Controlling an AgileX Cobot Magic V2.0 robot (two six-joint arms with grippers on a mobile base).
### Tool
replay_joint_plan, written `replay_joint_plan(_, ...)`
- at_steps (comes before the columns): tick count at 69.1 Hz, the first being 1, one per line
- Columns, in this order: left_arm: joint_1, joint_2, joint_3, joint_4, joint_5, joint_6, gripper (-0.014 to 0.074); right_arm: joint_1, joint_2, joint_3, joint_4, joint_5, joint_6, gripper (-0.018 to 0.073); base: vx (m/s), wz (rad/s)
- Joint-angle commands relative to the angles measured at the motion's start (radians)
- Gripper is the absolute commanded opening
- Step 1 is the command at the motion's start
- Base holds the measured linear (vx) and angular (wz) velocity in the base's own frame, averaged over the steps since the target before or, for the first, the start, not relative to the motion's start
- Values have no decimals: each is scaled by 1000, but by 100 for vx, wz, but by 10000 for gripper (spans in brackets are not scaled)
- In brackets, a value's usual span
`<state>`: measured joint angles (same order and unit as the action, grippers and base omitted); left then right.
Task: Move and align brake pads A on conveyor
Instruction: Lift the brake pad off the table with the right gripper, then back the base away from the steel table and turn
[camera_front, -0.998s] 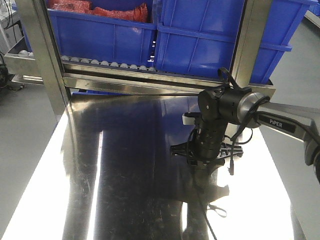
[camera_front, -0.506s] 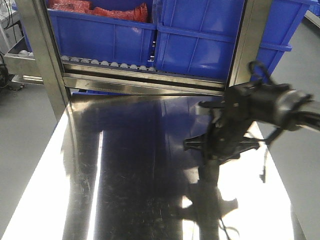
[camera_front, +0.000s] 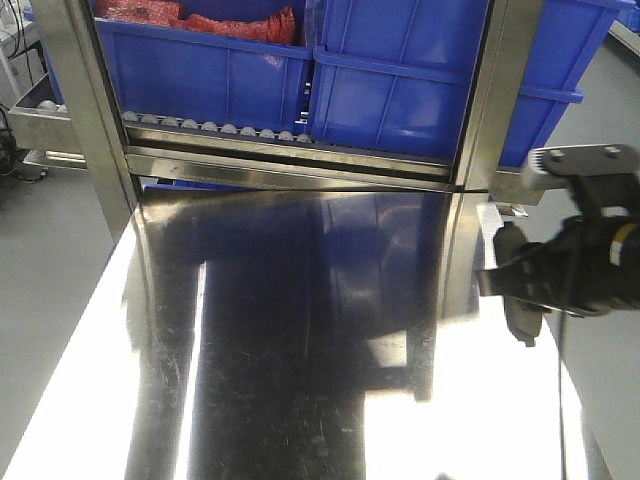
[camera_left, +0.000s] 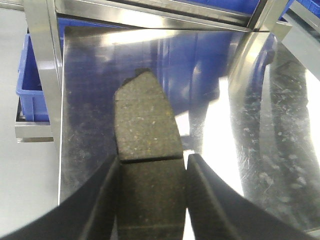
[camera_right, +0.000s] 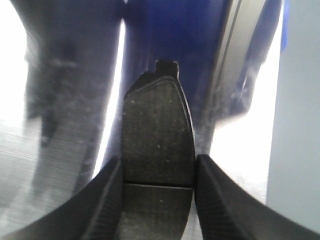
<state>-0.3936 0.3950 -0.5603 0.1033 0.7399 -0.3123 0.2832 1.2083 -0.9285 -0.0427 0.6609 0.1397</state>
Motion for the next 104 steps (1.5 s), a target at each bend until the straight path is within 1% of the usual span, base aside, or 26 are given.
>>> replay_joint_plan(1,-4,6,-28,6,-86,-6,-6,-3,-133,33,-15,-125,-12,-4,0,0)
replay_joint_plan(13,-4,6,-28,6,-86,-6,-6,-3,-331,146,-6,-170,-46,-4,0,0)
replay_joint_plan(31,-4,6,-28,6,-86,-6,-6,-3,-625,340,-6,-241,-50,-4,0,0)
replay_joint_plan(46,-4,6,-28,6,-86,-6,-6,-3,-793,422,-6,-304,-60,-4,0,0)
replay_joint_plan(56,-4,6,-28,6,-86,-6,-6,-3,-817,435,-16,-328,-60,-4,0,0)
replay_joint_plan(104,-4,6,-28,6,-87,-6,-6,-3,-817,435,-10,-328,-60,-4,0,1)
